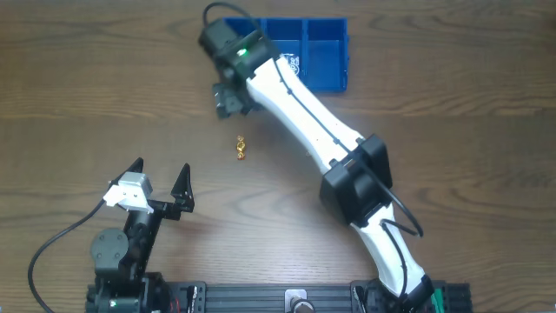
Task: Sort Candies Into Trays
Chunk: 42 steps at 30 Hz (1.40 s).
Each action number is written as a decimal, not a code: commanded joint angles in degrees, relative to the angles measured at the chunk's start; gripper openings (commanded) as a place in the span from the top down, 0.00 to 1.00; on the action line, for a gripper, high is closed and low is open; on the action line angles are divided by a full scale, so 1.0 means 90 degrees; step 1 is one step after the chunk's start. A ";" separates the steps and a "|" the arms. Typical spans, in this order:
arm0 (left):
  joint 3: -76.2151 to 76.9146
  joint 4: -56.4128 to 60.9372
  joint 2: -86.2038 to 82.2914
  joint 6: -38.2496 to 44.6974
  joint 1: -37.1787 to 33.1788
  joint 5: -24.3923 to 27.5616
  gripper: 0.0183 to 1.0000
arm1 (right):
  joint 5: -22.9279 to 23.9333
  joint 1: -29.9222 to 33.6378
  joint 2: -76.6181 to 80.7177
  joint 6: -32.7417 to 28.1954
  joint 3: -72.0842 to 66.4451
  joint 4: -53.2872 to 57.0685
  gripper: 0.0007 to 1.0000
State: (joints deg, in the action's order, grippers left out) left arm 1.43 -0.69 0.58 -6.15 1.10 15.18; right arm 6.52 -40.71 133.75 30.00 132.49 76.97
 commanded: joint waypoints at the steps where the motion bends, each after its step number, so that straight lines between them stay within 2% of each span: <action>1: -0.0129 -0.0233 -0.0041 -0.0029 -0.0039 0.0253 0.00 | -0.0168 -0.0406 -0.0219 0.0593 -0.0444 -0.0041 0.00; 7: -0.0129 -0.0233 -0.0041 -0.0029 -0.0039 0.0253 0.00 | -0.0444 -0.0612 -0.0219 0.0804 -0.1418 -0.0663 0.00; 14: -0.0131 -0.0233 -0.0041 -0.0029 -0.0039 0.0253 0.00 | -0.0452 -0.0653 -0.0216 0.0920 -0.2149 -0.1406 0.01; 25: -0.0131 -0.0233 -0.0041 -0.0029 -0.0039 0.0253 0.00 | -0.0306 -0.0648 -0.0204 0.1052 -0.2606 -0.2011 0.13; 29: -0.0129 -0.0233 -0.0041 -0.0029 -0.0039 0.0253 0.00 | -0.0185 -0.0629 -0.0204 0.1367 -0.2807 -0.2169 0.18; 42: -0.0131 -0.0233 -0.0041 -0.0029 -0.0039 0.0253 0.00 | 0.0010 -0.0624 -0.0141 0.1666 -0.2822 -0.2339 0.32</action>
State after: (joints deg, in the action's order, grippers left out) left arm 1.43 -0.71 0.58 -6.15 1.10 15.18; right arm 4.64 -46.54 133.34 43.22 107.18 56.05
